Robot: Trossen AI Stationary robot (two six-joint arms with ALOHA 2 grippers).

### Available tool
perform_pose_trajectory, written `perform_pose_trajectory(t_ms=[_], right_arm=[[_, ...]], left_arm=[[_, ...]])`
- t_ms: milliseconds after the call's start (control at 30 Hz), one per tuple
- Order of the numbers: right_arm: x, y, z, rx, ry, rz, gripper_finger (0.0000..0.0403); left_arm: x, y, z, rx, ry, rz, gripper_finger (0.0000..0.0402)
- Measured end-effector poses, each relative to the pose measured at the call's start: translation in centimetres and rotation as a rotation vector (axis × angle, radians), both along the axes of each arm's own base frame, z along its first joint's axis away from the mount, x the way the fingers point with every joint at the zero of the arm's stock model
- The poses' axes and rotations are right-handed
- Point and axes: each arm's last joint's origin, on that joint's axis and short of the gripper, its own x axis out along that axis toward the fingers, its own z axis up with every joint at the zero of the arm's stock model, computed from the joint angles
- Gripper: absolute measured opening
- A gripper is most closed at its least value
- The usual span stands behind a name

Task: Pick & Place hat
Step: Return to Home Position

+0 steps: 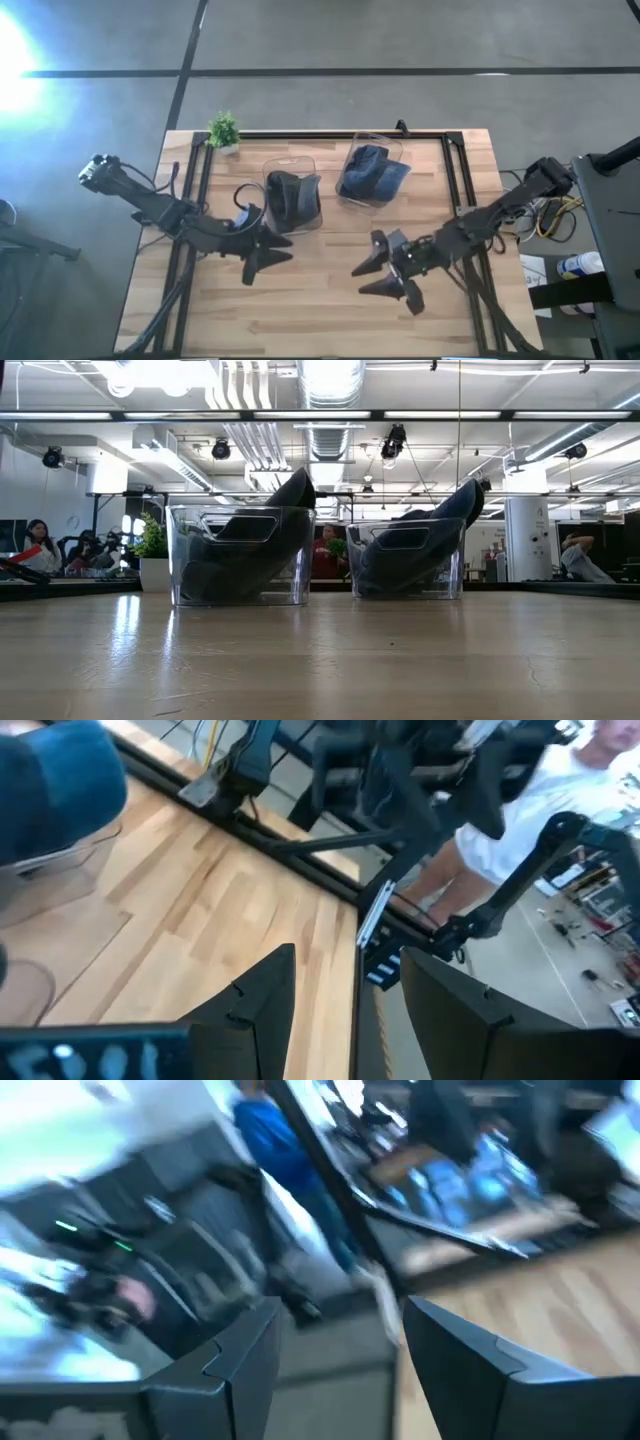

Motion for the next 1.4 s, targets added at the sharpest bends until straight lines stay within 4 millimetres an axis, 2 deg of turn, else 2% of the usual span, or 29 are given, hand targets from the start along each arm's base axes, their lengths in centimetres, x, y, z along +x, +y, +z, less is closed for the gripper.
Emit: perform_pose_trajectory(t_ms=[133, 233, 367, 467, 633, 800, 1000, 1200, 1400], right_arm=[[-0.3, -0.2, -3.1, 0.025, -0.065, 0.009, 0.0205], [-1.0, -1.0, -5.0, 0.042, -0.046, -0.006, 0.0205], [-2.0, -2.5, -6.2, 0.051, -0.029, -0.038, 0.0205], [-3.0, -3.9, -6.6, 0.041, -0.039, -0.060, 0.0205], [-4.8, -6.3, -7.4, 0.018, -0.060, -0.112, 0.0205], [-6.9, -7.8, -9.2, -0.002, -0.060, -0.134, 0.0206], [-9.7, -9.0, -11.7, 0.007, -0.057, -0.100, 0.0206], [-12.2, -10.2, -13.4, 0.028, -0.112, -0.070, 0.0206], [-14.2, -11.1, -14.9, -0.007, -0.200, -0.087, 0.0206]], left_arm=[[0.4, -0.2, -1.3, 0.000, -0.041, -0.002, 0.0176], [0.7, 0.0, -2.7, 0.004, -0.036, 0.011, 0.0176], [1.1, 1.3, -3.8, 0.009, -0.028, 0.024, 0.0176], [1.1, 2.5, -3.8, 0.032, -0.067, -0.012, 0.0176], [0.2, 4.9, -3.2, 0.107, -0.115, 0.012, 0.0176], [-1.0, 7.0, -3.2, 0.160, -0.142, 0.070, 0.0176], [-2.8, 8.7, -5.4, 0.115, -0.127, 0.018, 0.0176], [-4.5, 10.5, -7.8, 0.112, -0.130, 0.092, 0.0176], [-6.1, 12.2, -9.0, 0.128, -0.154, 0.142, 0.0176]])
